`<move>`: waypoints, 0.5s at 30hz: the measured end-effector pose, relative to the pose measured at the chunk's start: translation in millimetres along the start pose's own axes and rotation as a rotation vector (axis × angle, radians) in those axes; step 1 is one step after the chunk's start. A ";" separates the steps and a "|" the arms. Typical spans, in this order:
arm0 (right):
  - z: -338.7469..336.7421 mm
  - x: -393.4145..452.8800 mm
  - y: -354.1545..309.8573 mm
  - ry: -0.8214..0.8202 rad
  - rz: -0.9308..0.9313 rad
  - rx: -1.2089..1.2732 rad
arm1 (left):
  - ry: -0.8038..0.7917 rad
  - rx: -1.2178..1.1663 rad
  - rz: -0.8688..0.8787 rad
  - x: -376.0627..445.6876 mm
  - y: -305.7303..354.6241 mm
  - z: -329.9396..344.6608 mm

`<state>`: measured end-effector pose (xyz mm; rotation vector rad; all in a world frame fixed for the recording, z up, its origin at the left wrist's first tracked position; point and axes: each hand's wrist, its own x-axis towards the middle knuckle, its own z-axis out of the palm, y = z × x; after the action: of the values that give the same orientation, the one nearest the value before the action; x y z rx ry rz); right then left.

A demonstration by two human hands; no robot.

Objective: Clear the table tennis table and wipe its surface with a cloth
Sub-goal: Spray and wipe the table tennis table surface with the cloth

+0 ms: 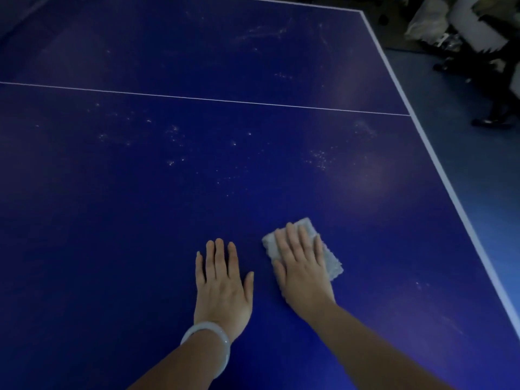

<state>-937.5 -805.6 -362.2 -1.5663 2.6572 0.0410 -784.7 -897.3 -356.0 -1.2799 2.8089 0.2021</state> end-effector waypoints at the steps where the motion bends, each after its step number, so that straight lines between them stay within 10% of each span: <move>1: -2.4 -8.8 11.1 -0.035 -0.098 -0.014 | 0.005 -0.001 -0.003 0.1 0.1 -0.1; 3: -2.3 -21.4 52.3 -0.095 -0.129 -0.127 | 0.010 -0.008 -0.008 -0.1 0.2 0.4; 9: -20.1 -22.8 100.8 -0.003 0.877 0.206 | 0.004 0.001 -0.019 -0.9 0.8 0.5; 15: 0.0 -76.4 -20.0 -0.025 0.174 0.047 | 0.006 0.025 -0.017 -1.8 1.0 0.2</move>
<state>-883.1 -748.6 -357.3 -1.3090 2.7462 0.0049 -784.3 -895.2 -356.0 -1.3011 2.7947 0.1617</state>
